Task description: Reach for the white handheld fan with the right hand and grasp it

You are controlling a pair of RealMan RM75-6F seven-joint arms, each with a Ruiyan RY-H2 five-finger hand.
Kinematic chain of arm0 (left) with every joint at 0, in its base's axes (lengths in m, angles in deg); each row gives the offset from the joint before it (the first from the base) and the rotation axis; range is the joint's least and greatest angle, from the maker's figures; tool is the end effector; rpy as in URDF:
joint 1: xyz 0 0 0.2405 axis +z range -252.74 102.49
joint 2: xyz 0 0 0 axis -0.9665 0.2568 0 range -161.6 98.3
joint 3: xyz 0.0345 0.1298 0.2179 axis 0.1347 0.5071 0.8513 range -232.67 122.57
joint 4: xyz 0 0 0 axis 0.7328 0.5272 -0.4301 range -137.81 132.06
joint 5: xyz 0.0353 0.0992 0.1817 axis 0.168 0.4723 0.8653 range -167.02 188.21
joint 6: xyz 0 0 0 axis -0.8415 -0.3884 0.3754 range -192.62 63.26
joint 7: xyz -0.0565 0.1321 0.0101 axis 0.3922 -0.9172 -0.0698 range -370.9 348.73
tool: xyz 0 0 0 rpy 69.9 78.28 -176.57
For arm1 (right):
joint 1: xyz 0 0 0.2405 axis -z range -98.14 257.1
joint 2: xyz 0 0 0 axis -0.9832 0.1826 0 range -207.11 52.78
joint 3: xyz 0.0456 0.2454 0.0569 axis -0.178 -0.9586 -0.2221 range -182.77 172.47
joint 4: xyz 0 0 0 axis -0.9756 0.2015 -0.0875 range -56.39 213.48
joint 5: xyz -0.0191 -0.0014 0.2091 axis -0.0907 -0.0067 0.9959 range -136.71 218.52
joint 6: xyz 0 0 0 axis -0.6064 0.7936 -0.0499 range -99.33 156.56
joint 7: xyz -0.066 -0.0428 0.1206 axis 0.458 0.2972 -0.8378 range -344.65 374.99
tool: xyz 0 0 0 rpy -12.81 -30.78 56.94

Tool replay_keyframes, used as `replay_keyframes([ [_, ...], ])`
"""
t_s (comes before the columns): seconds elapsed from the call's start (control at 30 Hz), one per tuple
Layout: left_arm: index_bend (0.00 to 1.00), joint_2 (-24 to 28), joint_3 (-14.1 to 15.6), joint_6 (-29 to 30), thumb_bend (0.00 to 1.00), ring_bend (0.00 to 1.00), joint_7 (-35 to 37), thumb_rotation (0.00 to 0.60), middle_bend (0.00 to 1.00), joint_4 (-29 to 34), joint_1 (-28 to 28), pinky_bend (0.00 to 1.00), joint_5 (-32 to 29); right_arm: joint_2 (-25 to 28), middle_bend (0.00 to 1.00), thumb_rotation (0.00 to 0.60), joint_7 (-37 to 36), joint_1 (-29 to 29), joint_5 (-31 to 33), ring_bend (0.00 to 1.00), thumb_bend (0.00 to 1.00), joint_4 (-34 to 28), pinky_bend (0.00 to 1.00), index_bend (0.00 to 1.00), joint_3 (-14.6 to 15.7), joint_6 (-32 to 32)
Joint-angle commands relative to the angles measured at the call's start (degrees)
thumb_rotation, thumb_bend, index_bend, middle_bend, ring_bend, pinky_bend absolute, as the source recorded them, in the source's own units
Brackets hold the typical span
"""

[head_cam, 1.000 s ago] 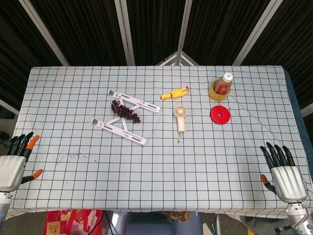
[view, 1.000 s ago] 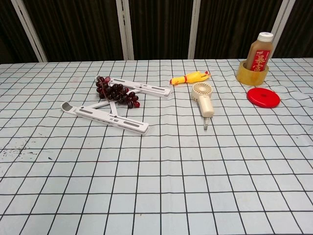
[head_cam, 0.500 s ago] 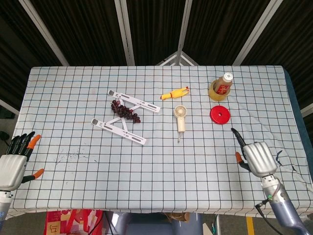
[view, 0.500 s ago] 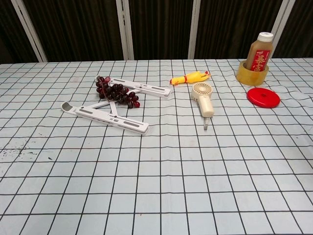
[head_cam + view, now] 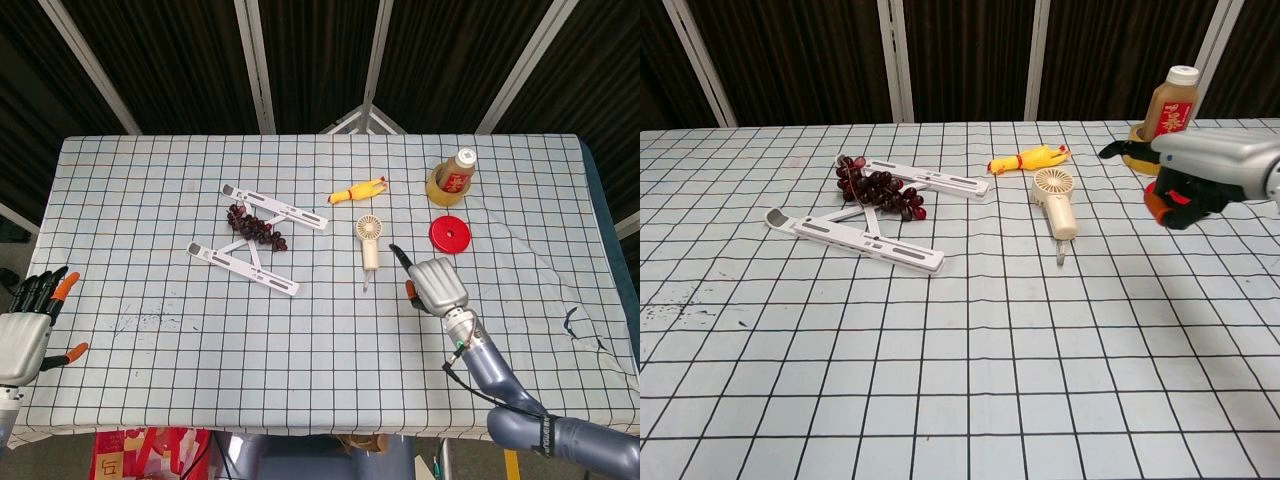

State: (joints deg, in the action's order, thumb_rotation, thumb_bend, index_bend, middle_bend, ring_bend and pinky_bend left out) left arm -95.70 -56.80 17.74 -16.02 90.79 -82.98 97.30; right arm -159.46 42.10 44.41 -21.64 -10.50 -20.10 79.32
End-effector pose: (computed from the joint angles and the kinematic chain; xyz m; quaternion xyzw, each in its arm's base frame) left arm -0.2992 0.1922 0.1477 -0.6339 -0.3671 -0.3685 0.5724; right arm -0.1831 -0.3398 0.0201 0.7386 -0.3773 0.3209 0.4573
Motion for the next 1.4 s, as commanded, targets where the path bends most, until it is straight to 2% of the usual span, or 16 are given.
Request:
replay_keyframes([
  [0.03, 0.0, 0.26, -0.17, -0.24, 0.0, 0.0, 0.59, 0.6, 0.0, 0.05, -0.11, 0.0, -0.33, -4.61, 0.84, 0.6, 3.37, -3.57, 5.26, 0.93, 0.7, 4.11, 0.78, 0.0, -1.0, -2.21],
  [0.23, 0.0, 0.74, -0.07, -0.76, 0.0, 0.0, 1.27, 0.6, 0.0, 0.4, -0.2, 0.0, -0.59, -8.54, 0.84, 0.6, 5.48, -6.5, 10.32, 0.93, 0.7, 8.78, 0.78, 0.0, -0.71, -3.24],
  [0.53, 0.0, 0.97, 0.05, -1.42, 0.0, 0.0, 1.68, 0.6, 0.0, 0.84, -0.45, 0.0, -0.75, -11.43, 0.84, 0.6, 5.42, -8.69, 14.7, 0.93, 0.7, 13.18, 0.78, 0.0, -0.58, -3.61],
  [1.4, 0.0, 1.08, -0.07, -1.56, 0.0, 0.0, 2.54, 0.6, 0.0, 1.07, -0.76, 0.0, -0.79, -14.63, 0.84, 0.6, 6.01, -12.14, 19.21, 0.93, 0.71, 17.17, 0.78, 0.0, 1.14, -2.65],
])
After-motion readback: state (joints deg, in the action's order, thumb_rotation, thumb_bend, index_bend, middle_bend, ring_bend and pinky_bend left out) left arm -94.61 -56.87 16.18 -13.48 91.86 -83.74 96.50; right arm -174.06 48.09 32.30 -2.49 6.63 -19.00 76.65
